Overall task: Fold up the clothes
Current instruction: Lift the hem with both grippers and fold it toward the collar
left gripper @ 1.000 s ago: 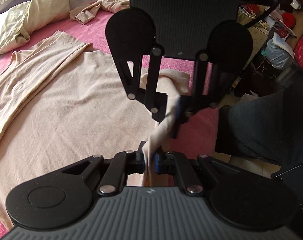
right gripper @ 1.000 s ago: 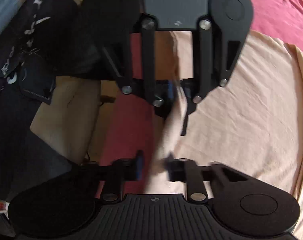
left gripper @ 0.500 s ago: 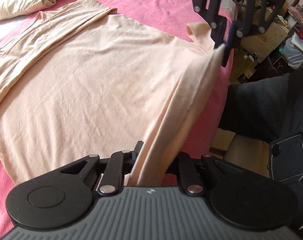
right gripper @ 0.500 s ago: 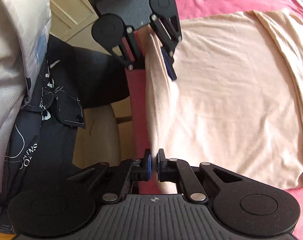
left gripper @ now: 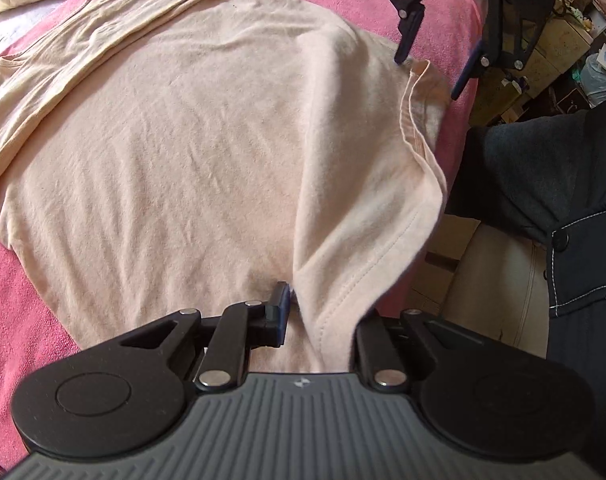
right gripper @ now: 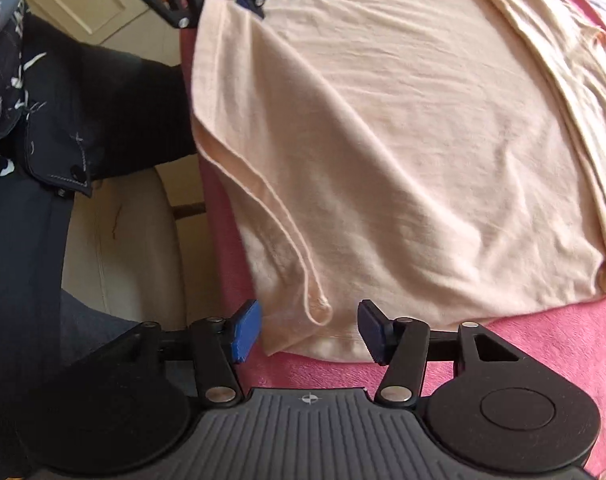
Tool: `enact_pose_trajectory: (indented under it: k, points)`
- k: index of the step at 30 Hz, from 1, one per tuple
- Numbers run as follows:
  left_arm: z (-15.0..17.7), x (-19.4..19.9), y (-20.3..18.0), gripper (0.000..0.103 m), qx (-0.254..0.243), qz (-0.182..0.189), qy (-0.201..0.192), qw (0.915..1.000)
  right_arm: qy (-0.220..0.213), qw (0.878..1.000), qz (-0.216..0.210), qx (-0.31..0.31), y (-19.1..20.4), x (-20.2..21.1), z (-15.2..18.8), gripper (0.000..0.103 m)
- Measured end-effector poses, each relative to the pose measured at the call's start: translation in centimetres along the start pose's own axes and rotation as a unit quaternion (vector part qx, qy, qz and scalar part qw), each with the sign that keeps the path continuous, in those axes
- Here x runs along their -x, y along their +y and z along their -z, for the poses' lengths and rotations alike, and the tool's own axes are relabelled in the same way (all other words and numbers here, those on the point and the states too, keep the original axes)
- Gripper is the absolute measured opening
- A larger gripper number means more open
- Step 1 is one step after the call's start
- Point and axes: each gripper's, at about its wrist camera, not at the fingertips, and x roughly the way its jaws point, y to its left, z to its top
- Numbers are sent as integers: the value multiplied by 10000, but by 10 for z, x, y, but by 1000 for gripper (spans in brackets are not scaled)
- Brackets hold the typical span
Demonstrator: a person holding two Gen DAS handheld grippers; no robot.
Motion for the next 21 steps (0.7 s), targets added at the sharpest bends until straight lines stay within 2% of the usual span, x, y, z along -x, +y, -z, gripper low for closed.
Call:
enact_pose_trajectory:
  k: [1, 3, 7, 11, 13, 14, 21]
  points:
    - [2, 0, 0, 15, 5, -14, 36, 10000, 42, 9999, -85, 52, 1, -4, -1, 45]
    - [11, 2, 0, 15, 50, -73, 162, 9998, 38, 9999, -93, 1, 0, -6, 1, 10]
    - [29, 11, 9, 18, 241, -290, 235, 9990, -102, 9997, -6, -237, -6, 5, 5, 10]
    - [37, 20, 4, 5, 137, -853, -70, 9962, -273, 9978, -57, -600, -14, 32, 13, 10]
    - [40, 19, -2, 4, 17, -1062, -179, 9942, -382, 9963, -108, -766, -20, 45, 15, 10]
    - [41, 18, -5, 1, -37, -1100, -215, 9937, -426, 9954, -130, -850, -23, 50, 15, 10]
    - [41, 10, -14, 1, -476, -1325, -152, 9899, -426, 9933, -105, -1071, -34, 70, 20, 10]
